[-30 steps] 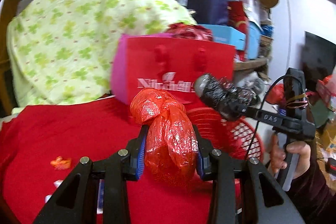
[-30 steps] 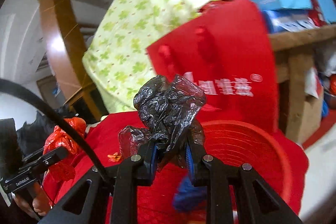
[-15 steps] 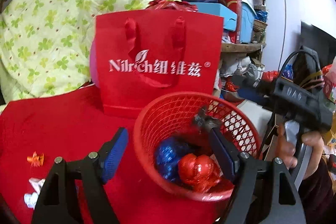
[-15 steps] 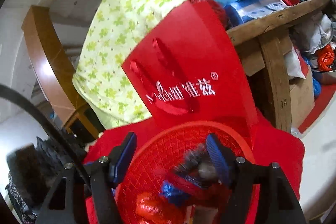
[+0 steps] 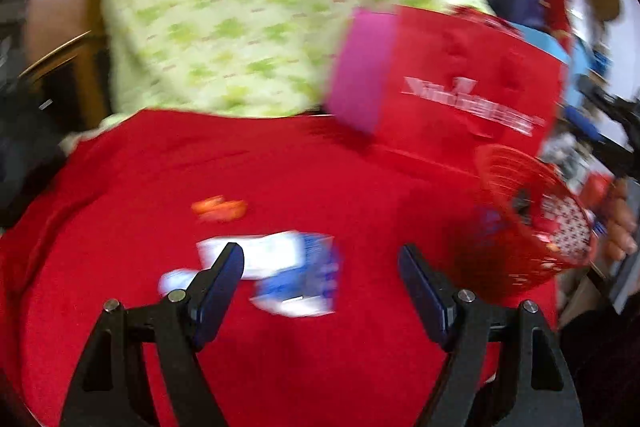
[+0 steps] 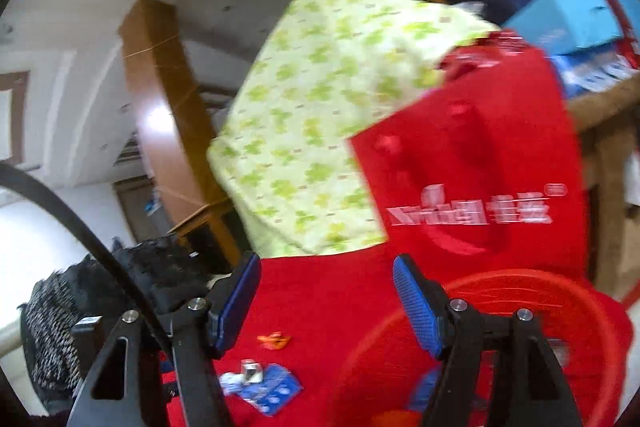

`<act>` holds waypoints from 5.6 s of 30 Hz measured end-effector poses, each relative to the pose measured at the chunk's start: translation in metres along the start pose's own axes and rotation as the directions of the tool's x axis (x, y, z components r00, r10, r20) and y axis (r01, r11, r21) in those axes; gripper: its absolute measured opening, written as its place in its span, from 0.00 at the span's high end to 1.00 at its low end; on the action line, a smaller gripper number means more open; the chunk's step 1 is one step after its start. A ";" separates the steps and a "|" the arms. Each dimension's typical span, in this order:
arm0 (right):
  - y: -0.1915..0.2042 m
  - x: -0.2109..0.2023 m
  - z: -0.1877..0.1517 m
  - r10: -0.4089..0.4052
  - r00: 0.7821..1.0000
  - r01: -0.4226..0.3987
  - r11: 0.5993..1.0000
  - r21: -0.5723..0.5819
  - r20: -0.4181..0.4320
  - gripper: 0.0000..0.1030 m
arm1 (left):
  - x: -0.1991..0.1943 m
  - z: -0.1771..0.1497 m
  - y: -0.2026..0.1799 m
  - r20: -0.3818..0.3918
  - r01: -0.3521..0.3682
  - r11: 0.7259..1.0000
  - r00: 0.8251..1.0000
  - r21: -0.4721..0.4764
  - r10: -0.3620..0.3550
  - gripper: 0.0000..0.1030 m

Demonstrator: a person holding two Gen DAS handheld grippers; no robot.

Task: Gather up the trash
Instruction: 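Move both open grippers back over the remaining trash on the blanket, then reach the right gripper toward the blue medicine box, then grasp the blue medicine box with the right gripper and lift it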

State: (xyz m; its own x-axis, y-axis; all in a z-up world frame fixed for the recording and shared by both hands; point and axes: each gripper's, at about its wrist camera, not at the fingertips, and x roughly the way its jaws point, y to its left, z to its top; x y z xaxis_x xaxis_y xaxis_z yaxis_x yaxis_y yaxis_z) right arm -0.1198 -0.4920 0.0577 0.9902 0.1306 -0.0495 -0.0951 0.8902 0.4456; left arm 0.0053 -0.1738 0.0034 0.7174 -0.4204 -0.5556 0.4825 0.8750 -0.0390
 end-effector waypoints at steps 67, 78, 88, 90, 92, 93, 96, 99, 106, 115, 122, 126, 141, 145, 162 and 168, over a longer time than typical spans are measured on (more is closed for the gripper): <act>0.110 0.109 -0.131 0.035 0.872 -0.139 0.974 -0.178 -0.489 0.31 | -0.047 0.016 0.009 -0.021 -0.136 0.990 0.990 0.040 0.137 0.21; 0.123 0.117 -0.148 -0.007 0.846 -0.152 0.956 -0.253 -0.533 0.31 | -0.008 0.006 0.015 -0.092 -0.138 0.990 0.986 0.003 0.138 0.21; 0.109 0.116 -0.147 -0.059 0.843 -0.101 0.959 -0.265 -0.534 0.31 | 0.023 -0.005 0.023 -0.143 -0.127 0.992 0.982 -0.024 0.122 0.21; 0.109 0.118 -0.148 -0.063 0.842 -0.100 0.958 -0.269 -0.537 0.31 | 0.026 -0.007 0.025 -0.149 -0.125 0.992 0.982 -0.028 0.119 0.21; 0.111 0.120 -0.150 -0.065 0.839 -0.103 0.956 -0.275 -0.541 0.31 | 0.030 -0.009 0.027 -0.155 -0.124 0.992 0.981 -0.032 0.118 0.21; 0.112 0.121 -0.151 -0.068 0.837 -0.104 0.954 -0.280 -0.543 0.31 | 0.032 -0.009 0.028 -0.159 -0.125 0.992 0.980 -0.032 0.119 0.21; 0.117 0.124 -0.155 -0.070 0.831 -0.112 0.950 -0.290 -0.551 0.31 | 0.037 -0.010 0.033 -0.168 -0.131 0.991 0.978 -0.033 0.124 0.21; 0.121 0.127 -0.159 -0.074 0.827 -0.119 0.945 -0.303 -0.557 0.31 | 0.040 -0.010 0.037 -0.170 -0.138 0.990 0.977 -0.037 0.130 0.21; 0.120 0.129 -0.164 -0.091 0.820 -0.106 0.946 -0.306 -0.566 0.31 | 0.043 -0.011 0.041 -0.161 -0.136 0.990 0.979 -0.041 0.128 0.21; 0.121 0.139 -0.174 -0.117 0.803 -0.098 0.942 -0.323 -0.585 0.31 | 0.050 -0.019 0.047 -0.174 -0.121 0.991 0.979 -0.051 0.110 0.21; 0.123 0.145 -0.183 -0.135 0.787 -0.093 0.938 -0.333 -0.602 0.31 | 0.057 -0.026 0.057 -0.180 -0.116 0.991 0.978 -0.070 0.102 0.21; 0.127 0.151 -0.189 -0.140 0.778 -0.102 0.934 -0.343 -0.613 0.31 | 0.058 -0.031 0.064 -0.181 -0.120 0.990 0.978 -0.079 0.104 0.21; 0.119 0.164 -0.194 -0.171 0.771 -0.051 0.944 -0.327 -0.614 0.31 | 0.049 -0.047 0.095 -0.098 -0.134 0.986 0.987 -0.097 0.124 0.21; 0.112 0.175 -0.190 -0.182 0.773 0.001 0.958 -0.286 -0.608 0.31 | 0.050 -0.056 0.108 -0.097 -0.136 0.983 0.987 -0.124 0.124 0.21; 0.114 0.237 -0.222 -0.278 0.693 0.097 0.950 -0.297 -0.665 0.31 | 0.058 -0.071 0.133 -0.081 -0.093 0.975 0.994 -0.200 0.078 0.21; 0.079 0.229 -0.200 -0.459 0.688 0.328 0.887 -0.324 -0.562 0.30 | 0.055 -0.071 0.135 -0.069 -0.079 0.975 0.995 -0.207 0.066 0.21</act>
State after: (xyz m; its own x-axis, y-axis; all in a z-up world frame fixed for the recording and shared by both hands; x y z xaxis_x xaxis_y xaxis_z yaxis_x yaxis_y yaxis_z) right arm 0.0792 -0.3043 -0.0966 0.6670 -0.0736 -0.7415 0.2070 0.9742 0.0895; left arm 0.0739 -0.0620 -0.0907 0.7116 -0.3441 -0.6126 0.3095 0.9362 -0.1663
